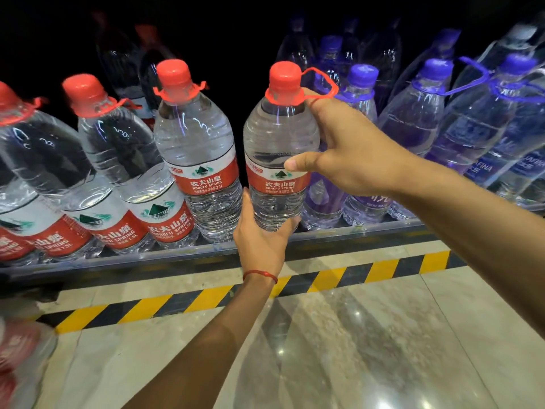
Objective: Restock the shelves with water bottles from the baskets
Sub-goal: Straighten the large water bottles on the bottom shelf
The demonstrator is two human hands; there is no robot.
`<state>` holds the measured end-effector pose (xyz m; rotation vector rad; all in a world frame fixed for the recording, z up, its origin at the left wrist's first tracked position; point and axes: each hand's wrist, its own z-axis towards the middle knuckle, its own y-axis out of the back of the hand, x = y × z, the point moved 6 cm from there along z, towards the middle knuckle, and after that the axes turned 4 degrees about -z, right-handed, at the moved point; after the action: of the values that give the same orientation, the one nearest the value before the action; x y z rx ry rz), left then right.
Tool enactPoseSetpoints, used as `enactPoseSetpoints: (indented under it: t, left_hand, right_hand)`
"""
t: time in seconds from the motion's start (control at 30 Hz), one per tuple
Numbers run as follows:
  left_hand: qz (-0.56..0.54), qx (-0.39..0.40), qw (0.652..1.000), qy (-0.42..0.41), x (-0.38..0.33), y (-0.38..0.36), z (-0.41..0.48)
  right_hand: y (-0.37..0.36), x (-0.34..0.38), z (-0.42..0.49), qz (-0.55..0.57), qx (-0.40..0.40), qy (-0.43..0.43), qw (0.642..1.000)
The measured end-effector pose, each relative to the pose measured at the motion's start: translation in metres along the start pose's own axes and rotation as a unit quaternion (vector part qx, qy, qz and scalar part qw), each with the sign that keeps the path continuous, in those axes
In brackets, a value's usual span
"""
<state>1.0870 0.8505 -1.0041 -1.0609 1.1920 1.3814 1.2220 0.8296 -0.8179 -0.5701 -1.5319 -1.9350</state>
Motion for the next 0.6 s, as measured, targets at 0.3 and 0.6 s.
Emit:
enactPoseSetpoints:
  t: [0.3,0.6]
  left_hand:
    - [-0.104,-0.067,0.991,0.05,0.004,0.008,-0.016]
    - [-0.126,-0.065,0.987,0.074,0.002,0.011,-0.01]
  right_hand:
    - [-0.002,-0.001,0.005,-0.074,-0.038,-0.04,0.996]
    - [-0.011,0.012,-0.004,-0.146,-0.095,-0.095,0.98]
